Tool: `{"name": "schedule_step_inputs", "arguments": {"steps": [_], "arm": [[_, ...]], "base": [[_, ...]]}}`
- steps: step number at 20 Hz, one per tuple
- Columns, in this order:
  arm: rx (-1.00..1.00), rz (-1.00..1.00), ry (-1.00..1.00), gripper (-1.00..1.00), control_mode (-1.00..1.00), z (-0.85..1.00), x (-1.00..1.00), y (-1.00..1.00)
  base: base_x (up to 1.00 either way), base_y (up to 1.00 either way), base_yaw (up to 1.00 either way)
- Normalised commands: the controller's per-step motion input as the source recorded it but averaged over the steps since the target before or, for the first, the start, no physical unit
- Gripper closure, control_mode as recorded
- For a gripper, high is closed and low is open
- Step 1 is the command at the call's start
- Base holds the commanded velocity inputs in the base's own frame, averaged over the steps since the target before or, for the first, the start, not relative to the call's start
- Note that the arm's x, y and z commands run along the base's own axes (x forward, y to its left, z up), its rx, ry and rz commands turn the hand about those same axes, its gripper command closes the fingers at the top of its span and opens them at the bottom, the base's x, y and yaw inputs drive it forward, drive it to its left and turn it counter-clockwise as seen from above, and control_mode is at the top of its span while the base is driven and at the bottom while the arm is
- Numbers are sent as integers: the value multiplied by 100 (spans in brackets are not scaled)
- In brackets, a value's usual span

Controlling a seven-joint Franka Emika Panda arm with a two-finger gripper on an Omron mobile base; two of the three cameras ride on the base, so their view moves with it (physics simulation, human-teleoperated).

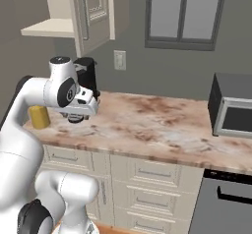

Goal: There is a tray on the dining counter. Grab the cup, mug, and pitcher and place them on the tray. The pitcher may be placed next to the tray if it cannot fit the tray.

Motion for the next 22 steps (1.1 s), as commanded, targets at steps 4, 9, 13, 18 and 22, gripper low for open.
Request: {"name": "schedule_step_inputs", "arguments": {"steps": [4, 9, 13, 18, 22], "arm": [[0, 0, 0, -100, 100, 0, 0, 0], [0, 0, 0, -100, 100, 0, 0, 0], [0, 0, 0, -100, 100, 0, 0, 0], [0, 0, 0, -100, 100, 0, 0, 0], [0, 0, 0, -100, 100, 0, 0, 0]], "base": [[25, 44, 3], [51, 39, 3], [71, 14, 2], [66, 0, 3], [34, 2, 5]]}}
